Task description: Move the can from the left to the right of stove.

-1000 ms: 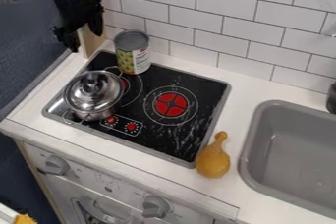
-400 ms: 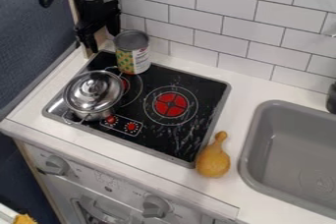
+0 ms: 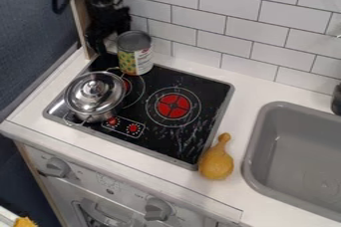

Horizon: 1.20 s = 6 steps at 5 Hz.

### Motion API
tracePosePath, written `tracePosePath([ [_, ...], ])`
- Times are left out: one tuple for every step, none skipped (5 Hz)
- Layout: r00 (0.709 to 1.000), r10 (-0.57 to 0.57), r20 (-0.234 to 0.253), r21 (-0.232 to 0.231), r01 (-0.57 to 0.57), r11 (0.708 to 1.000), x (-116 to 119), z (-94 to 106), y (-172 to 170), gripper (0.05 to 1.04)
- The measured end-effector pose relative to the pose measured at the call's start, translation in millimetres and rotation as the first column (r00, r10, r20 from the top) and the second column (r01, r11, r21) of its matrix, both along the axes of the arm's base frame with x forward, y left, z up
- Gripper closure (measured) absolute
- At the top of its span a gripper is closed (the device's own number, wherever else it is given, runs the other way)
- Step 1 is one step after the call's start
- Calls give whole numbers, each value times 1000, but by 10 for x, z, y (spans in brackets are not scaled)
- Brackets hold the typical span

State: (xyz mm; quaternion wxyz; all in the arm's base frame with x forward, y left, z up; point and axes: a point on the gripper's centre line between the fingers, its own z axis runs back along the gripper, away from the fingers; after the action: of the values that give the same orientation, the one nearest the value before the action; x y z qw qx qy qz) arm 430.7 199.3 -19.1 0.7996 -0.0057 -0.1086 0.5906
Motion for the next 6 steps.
tracePosePath([
  [999, -43, -19, -28, 43, 999, 3, -136, -312, 83],
  [994, -105, -7, -25, 105, 994, 85, -56, -560, 83],
  [989, -150, -20, -31, 149, 988, 72, -98, -777, 83],
  [978, -206, -17, -21, 206, 978, 84, -61, -1045, 83],
  [954, -297, -41, -6, 297, 955, 75, -63, -1438, 83],
  [939, -341, -36, -2, 342, 940, 22, 15, -1704, 83],
])
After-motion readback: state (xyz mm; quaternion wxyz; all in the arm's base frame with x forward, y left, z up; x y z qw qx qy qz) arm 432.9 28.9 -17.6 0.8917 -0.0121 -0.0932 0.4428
